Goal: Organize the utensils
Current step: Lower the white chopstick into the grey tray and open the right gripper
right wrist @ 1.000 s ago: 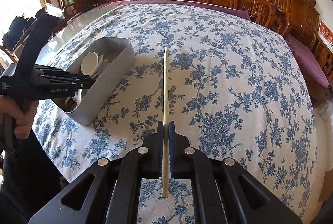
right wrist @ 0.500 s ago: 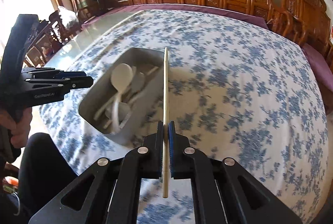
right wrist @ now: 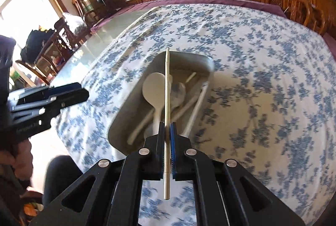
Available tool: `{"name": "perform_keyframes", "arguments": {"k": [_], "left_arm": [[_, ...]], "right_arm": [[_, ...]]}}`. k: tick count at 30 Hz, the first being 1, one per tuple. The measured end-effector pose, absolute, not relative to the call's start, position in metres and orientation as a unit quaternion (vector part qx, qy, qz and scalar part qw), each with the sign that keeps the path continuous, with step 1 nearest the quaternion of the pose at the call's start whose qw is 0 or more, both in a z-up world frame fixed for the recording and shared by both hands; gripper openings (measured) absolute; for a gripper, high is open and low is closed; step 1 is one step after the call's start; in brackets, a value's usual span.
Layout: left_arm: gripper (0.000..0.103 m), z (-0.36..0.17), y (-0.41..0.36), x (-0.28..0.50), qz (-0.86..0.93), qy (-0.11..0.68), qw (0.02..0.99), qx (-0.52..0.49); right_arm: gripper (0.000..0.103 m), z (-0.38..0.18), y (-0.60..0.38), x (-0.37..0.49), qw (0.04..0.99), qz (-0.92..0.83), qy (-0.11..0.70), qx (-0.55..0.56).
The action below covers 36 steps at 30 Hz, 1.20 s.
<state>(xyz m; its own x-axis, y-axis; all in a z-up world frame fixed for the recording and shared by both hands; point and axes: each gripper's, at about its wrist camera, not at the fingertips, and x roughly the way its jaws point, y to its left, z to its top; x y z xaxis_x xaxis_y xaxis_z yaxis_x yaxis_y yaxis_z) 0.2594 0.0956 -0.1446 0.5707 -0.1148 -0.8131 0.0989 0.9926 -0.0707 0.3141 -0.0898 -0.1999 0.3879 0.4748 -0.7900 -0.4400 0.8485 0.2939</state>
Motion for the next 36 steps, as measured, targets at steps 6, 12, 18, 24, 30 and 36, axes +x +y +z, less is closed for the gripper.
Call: {"name": "perform_keyframes", "arguments": {"k": [6, 12, 18, 24, 30, 36], "left_arm": [[0.030, -0.142, 0.107, 0.254, -0.053, 0.458, 0.887, -0.014], [0.030, -0.142, 0.112, 0.248, -0.049, 0.458, 0.887, -0.017], [0.030, -0.142, 0.111, 0.246, -0.048, 0.459, 0.887, -0.015], [0.030, -0.141, 0.112, 0.246, -0.047, 0.459, 0.887, -0.015], [0.030, -0.141, 0.112, 0.244, -0.047, 0.460, 0.887, -0.016], [0.030, -0.141, 0.113, 0.244, -0.046, 0.459, 0.887, -0.016]], "right_arm": [[0.006, -0.209, -0.071, 0.327, 0.828, 0.266, 0.493, 0.029], [0.006, -0.223, -0.067, 0.338, 0.829, 0.240, 0.506, 0.019], [0.006, -0.233, -0.073, 0.346, 0.826, 0.219, 0.519, 0.027], [0.006, -0.237, -0.073, 0.356, 0.824, 0.207, 0.525, 0.047], [0.006, -0.242, -0.065, 0.355, 0.821, 0.219, 0.526, 0.044], [0.008, -0.238, -0.062, 0.349, 0.825, 0.235, 0.513, 0.042]]}}
